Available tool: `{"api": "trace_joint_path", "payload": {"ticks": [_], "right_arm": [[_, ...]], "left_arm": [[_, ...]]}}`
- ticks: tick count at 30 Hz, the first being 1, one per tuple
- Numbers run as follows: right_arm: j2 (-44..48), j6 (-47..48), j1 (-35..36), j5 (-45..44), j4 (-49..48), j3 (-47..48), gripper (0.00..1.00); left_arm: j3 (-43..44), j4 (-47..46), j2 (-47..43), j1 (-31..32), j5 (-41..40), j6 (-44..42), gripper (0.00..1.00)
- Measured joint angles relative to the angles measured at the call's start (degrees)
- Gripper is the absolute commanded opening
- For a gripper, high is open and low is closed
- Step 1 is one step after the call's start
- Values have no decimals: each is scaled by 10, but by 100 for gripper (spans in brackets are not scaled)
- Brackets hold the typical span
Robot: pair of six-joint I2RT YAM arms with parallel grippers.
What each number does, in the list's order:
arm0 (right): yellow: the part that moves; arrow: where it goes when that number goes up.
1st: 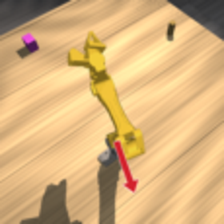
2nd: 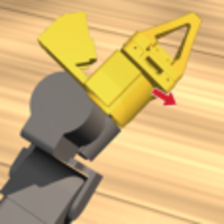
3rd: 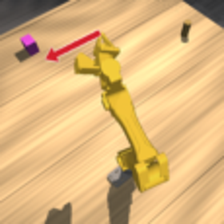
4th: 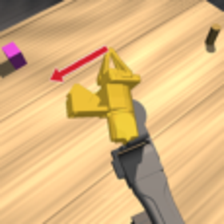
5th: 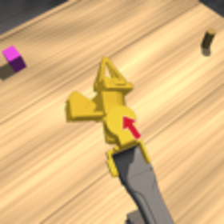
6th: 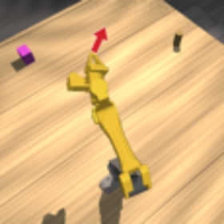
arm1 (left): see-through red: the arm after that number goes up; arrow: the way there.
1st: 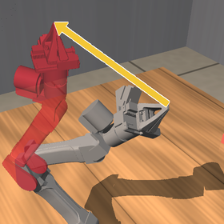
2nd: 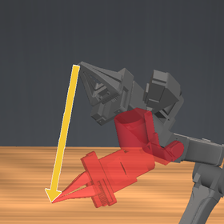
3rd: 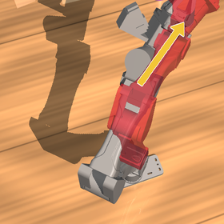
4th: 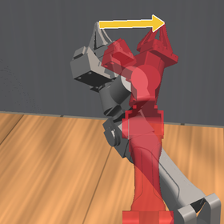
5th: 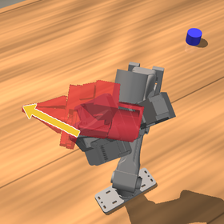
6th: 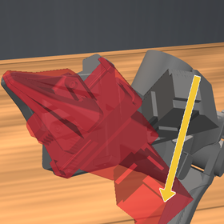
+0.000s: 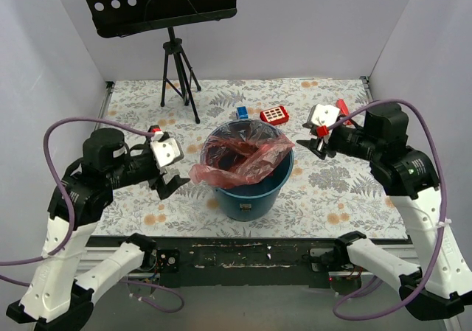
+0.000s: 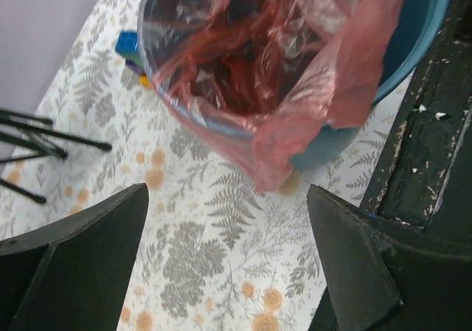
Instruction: Put the trash bags into the trash bin
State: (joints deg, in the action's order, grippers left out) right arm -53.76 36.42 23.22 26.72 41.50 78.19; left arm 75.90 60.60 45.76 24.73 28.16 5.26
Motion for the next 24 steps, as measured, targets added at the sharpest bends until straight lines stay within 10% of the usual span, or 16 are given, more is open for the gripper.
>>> {"api": "trace_joint_path", "payload": {"ticks": [13,19,24], "right_arm": [[-164,163,44,106,119,43,50],[-154,191,84,103,135,44,5],[-125,177,87,83,119,36,1]], "left_arm": [[74,47,149,-1,125,-108,70],[75,93,140,-2,179,-146,30],[91,104,160,6,230,-113,0]]}}
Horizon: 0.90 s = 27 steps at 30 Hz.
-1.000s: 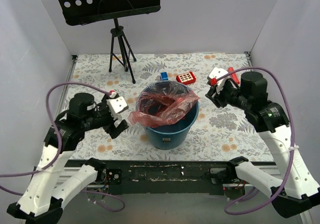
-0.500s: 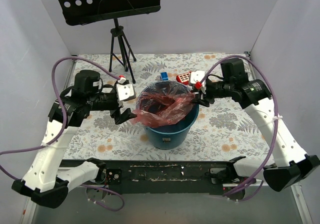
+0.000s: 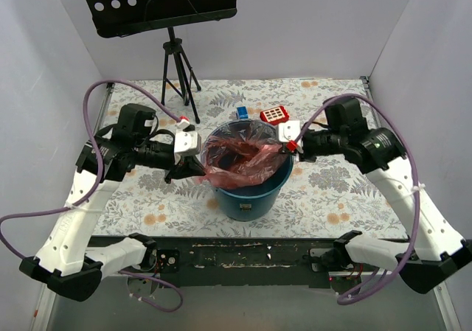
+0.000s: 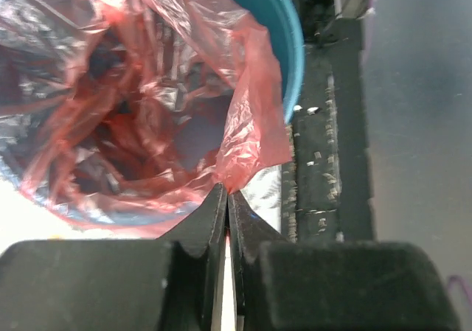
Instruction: Put the trash bags into the trash bin
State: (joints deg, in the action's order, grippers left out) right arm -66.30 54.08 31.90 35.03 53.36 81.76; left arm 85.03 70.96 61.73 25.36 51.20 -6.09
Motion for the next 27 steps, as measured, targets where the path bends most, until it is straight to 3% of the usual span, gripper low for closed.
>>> {"api": "trace_joint_path", "payload": {"ticks": [6,12,13,14,15,18,22,27], "right_arm": [[85,-3,0,-28,-8,-13,1],[120,-13,0,-28,7,-8,1],[119,-16,0,-26,9,-7,17],[119,-23,0,-24,10,-9,39],[119,-34,0,-22,7,-11,53],[102,-56,4,-15,-13,-19,75],[32,-59,17,1,-23,24,79],[-29,-36,38,3,-33,25,77]], "left_arm": [[-11,-28,-4,48,21,81,0],[36,-28,11,64,20,96,0],[40,-29,12,70,20,96,0],[41,-28,12,76,20,96,0],[42,-28,12,81,20,96,0],[47,-28,18,93,17,92,0],[57,-33,33,105,9,84,0],[63,-42,42,110,-7,75,0]]}}
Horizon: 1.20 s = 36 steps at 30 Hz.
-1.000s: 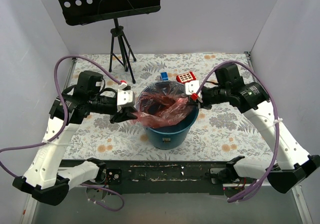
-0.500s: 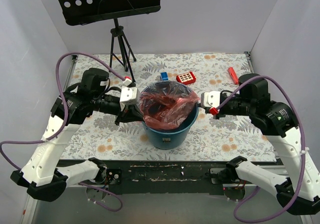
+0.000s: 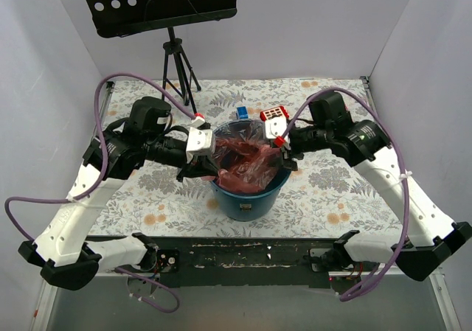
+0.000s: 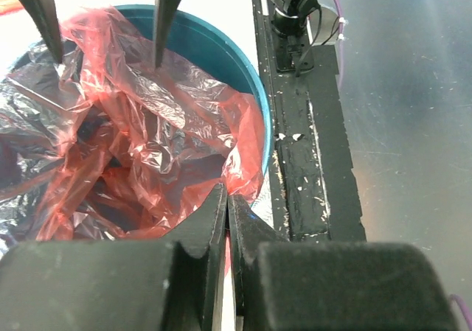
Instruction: Put the trash bags into the trash bin
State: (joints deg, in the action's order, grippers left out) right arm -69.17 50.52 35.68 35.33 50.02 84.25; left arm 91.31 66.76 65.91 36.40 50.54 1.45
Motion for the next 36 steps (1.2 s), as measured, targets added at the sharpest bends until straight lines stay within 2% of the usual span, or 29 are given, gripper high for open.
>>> {"api": "trace_joint_path", "payload": {"ticks": [3,6,10,13,15,19,21,30,36], "right_arm": [[-17,23,13,5,21,0,69],[-36,32,19,11,41,3,57],[-48,33,19,9,43,3,49],[-52,32,19,5,40,3,13],[-54,26,19,0,36,3,2],[-43,16,19,-21,12,-1,1],[-7,8,19,-37,-21,-28,1],[318,37,19,-89,-93,-256,1],[351,77,21,-84,-123,-372,1]], "left_arm": [[5,-1,0,1,-10,-10,0],[12,-5,0,2,-22,-21,0],[16,-12,-2,2,-31,-30,0],[16,-12,-3,2,-34,-34,0],[16,-12,-4,2,-35,-36,0],[13,-7,-10,2,-31,-31,0],[1,-7,-21,2,-23,-23,0],[-116,1,-82,2,28,38,0],[-179,12,-84,7,45,29,0]]}}
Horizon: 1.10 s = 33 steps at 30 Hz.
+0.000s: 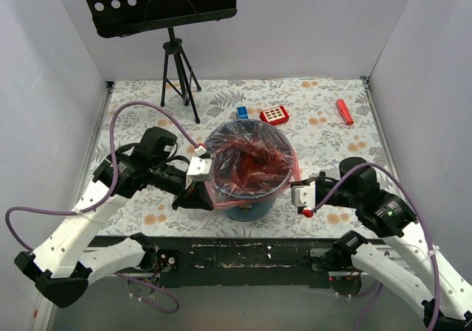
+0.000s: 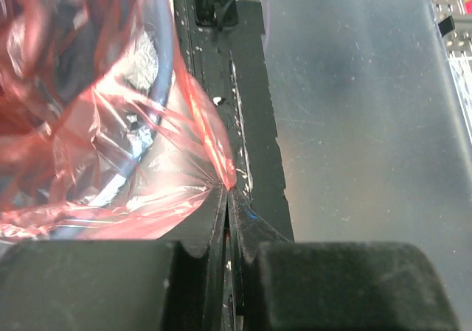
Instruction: Put the trash bags into the trash bin
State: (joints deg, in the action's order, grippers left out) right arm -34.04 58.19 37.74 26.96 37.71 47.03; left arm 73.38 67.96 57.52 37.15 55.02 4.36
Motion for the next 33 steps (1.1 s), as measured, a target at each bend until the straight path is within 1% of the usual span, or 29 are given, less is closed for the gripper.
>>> {"api": "trace_joint_path", "payload": {"ticks": [4,7,8,9,10,11,12,14,16,17,20,23,26,27,29,30,31,33], "right_arm": [[14,17,1,-1,-32,-50,1],[24,22,2,-2,-55,-78,1],[25,22,2,-3,-60,-83,13],[26,20,2,-5,-63,-90,26],[26,16,2,-8,-63,-92,38],[25,9,2,-16,-59,-94,44],[24,3,2,-22,-54,-94,47],[20,-14,1,-29,-40,-91,53],[12,-40,1,-37,-9,-79,57],[9,-55,1,-42,7,-68,57],[1,-101,1,-58,58,-13,58],[-20,-134,1,-77,104,90,58],[-57,-160,1,-84,124,217,55],[-76,-168,1,-82,124,258,56],[-124,-186,1,-66,120,328,56],[-155,-193,1,-50,120,360,54],[-192,-195,2,-30,123,392,45],[-273,-197,9,1,136,450,23]], "left_arm": [[-60,-3,-18,3,-14,-18,0],[-113,-35,-40,4,-49,-22,0],[-127,-45,-48,4,-60,-21,0],[-146,-63,-58,5,-77,-17,10],[-163,-79,-68,5,-94,-12,14],[-179,-91,-77,5,-110,-6,20],[-191,-99,-85,5,-123,0,25],[-206,-108,-94,5,-144,17,44],[-207,-113,-96,5,-160,28,55],[-208,-115,-98,5,-170,35,58],[-201,-103,-111,4,-192,42,62],[-154,-55,-113,4,-212,21,63],[-99,-22,-118,4,-235,7,56],[-84,-17,-121,4,-243,8,52],[-59,-20,-123,4,-256,23,50],[-49,-30,-122,3,-261,39,49],[-35,-45,-116,-1,-263,55,47],[19,-69,-81,-23,-265,89,42]]}}
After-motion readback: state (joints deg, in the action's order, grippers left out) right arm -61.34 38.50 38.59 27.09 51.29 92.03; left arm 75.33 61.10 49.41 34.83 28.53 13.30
